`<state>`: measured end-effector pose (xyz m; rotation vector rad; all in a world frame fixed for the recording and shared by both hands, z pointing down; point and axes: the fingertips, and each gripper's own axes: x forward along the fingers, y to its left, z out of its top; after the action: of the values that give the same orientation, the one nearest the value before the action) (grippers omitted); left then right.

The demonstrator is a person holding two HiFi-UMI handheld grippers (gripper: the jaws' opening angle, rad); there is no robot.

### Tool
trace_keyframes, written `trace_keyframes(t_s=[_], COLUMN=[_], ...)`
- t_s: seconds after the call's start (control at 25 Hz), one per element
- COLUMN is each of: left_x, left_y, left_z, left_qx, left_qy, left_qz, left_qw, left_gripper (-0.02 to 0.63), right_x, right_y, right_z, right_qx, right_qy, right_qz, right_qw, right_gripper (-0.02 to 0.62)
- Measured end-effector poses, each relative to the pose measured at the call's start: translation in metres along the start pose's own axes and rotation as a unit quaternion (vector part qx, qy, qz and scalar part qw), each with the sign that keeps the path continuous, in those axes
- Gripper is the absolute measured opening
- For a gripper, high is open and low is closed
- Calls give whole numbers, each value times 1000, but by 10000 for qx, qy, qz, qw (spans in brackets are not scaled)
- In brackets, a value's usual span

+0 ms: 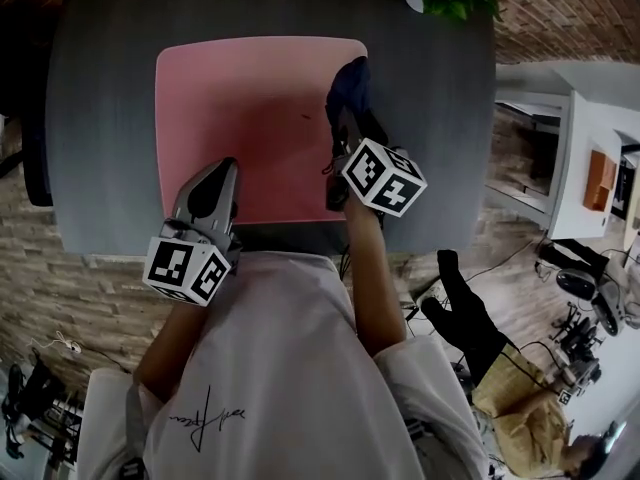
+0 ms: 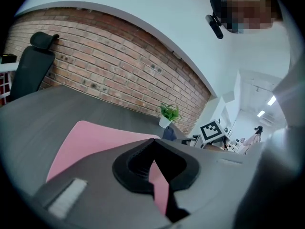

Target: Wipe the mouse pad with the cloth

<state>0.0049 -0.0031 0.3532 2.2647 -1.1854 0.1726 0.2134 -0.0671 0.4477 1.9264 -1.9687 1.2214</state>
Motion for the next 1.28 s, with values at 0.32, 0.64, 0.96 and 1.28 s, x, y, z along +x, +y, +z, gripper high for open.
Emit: trace_keyframes(t_s=[0.32,0.64,0.96,1.28], left_x=[5,11,10,9], left_y=[15,22,33,46], left_z=[-18,-30,-34,-38], left_qx=[-218,-377,-610,-833], left_qy=[250,415,350,281], left_qz=[85,44,125,185], left_qw=[9994,9984,9974,9960], left_gripper=[14,14,14,14], right_x=[23,45,61,80], right_y=[-8,-13,-20,-24], right_z=[4,17,18,8], right_qx=[-41,65,-109,-250], right_qy=[116,77,81,283], right_qz=[-155,-250,-534,-625], right_qw=[9998,9996,9985,9973], right_gripper=[137,138,137,137])
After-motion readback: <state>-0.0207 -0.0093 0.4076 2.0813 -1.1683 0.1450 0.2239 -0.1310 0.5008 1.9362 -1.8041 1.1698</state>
